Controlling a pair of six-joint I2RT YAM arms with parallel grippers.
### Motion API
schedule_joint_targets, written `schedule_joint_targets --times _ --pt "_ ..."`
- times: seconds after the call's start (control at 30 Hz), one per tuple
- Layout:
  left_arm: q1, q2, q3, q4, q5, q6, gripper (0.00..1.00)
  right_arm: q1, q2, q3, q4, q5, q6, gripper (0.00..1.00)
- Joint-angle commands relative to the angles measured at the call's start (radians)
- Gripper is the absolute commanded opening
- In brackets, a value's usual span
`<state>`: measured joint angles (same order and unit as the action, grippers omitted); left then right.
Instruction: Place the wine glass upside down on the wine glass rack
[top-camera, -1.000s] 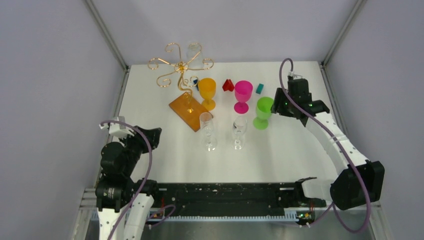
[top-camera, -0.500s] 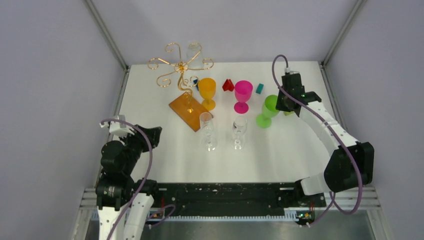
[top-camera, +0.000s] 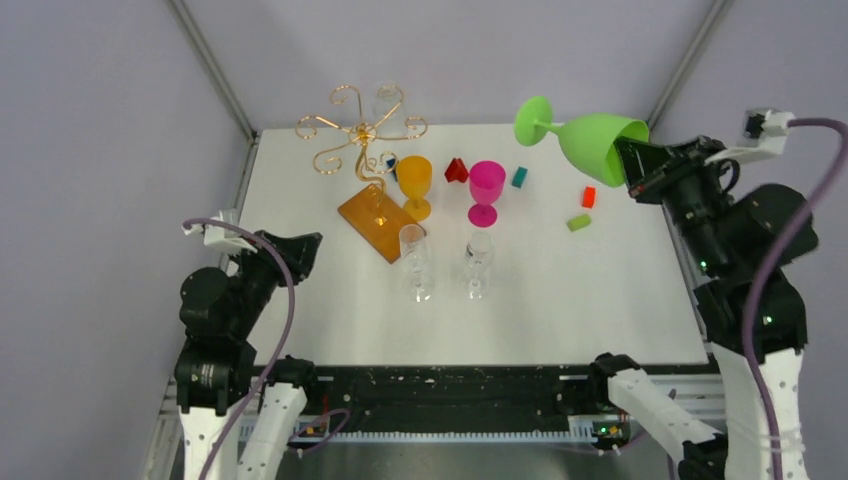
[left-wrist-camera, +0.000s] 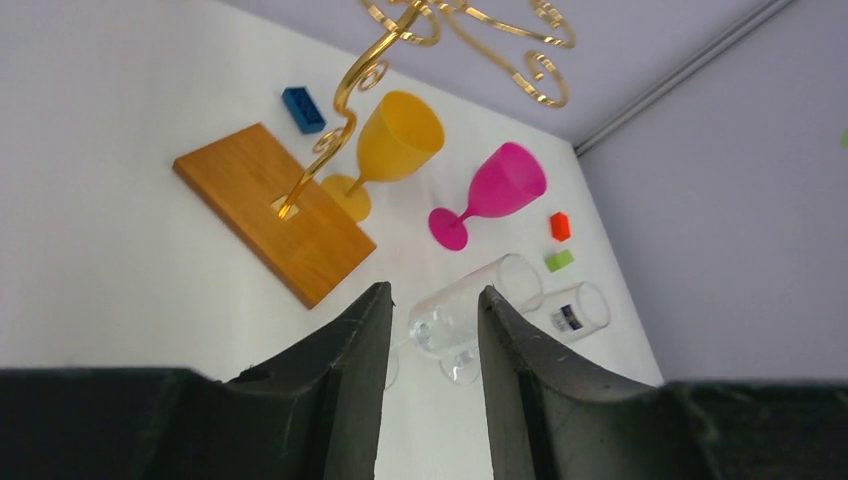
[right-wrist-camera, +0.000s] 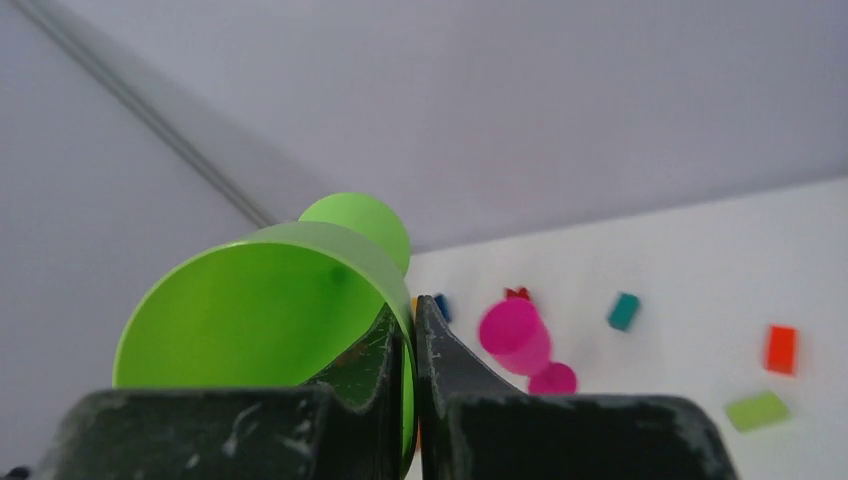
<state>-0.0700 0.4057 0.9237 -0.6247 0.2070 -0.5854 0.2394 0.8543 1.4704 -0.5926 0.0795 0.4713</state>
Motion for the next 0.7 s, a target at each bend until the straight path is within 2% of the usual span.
schedule_joint_targets --times 0.0,0.07,0.17,0.23,0.37,0.43,0.5,0.67 --pt "-0.007 0.080 0.116 0.147 0.116 -0.078 0.40 -0.002 -0.003 -0.003 0.111 -0.326 0.207 0.00" --pt "-0.006 0.128 0.148 0.183 0.193 -0.106 0.39 0.014 -0.008 -0.029 0.142 -0.327 0.243 0.00" --pt "-0.007 0.162 0.167 0.206 0.224 -0.119 0.40 0.126 0.015 -0.029 0.120 -0.197 0.219 0.00" --pt "-0.007 0.157 0.173 0.207 0.210 -0.109 0.41 0.279 0.051 -0.019 0.115 -0.048 0.182 0.00" --pt "-0.007 0.150 0.173 0.212 0.209 -0.105 0.43 0.690 0.194 0.068 0.116 0.359 0.051 0.00" --pt "-0.007 0.146 0.164 0.212 0.209 -0.104 0.44 0.849 0.276 0.126 0.135 0.493 -0.011 0.00" --pt "-0.007 0.135 0.151 0.210 0.201 -0.099 0.44 0.928 0.334 0.169 0.158 0.529 -0.039 0.00" --pt "-0.007 0.120 0.120 0.204 0.208 -0.089 0.45 0.969 0.394 0.191 0.199 0.484 -0.032 0.00"
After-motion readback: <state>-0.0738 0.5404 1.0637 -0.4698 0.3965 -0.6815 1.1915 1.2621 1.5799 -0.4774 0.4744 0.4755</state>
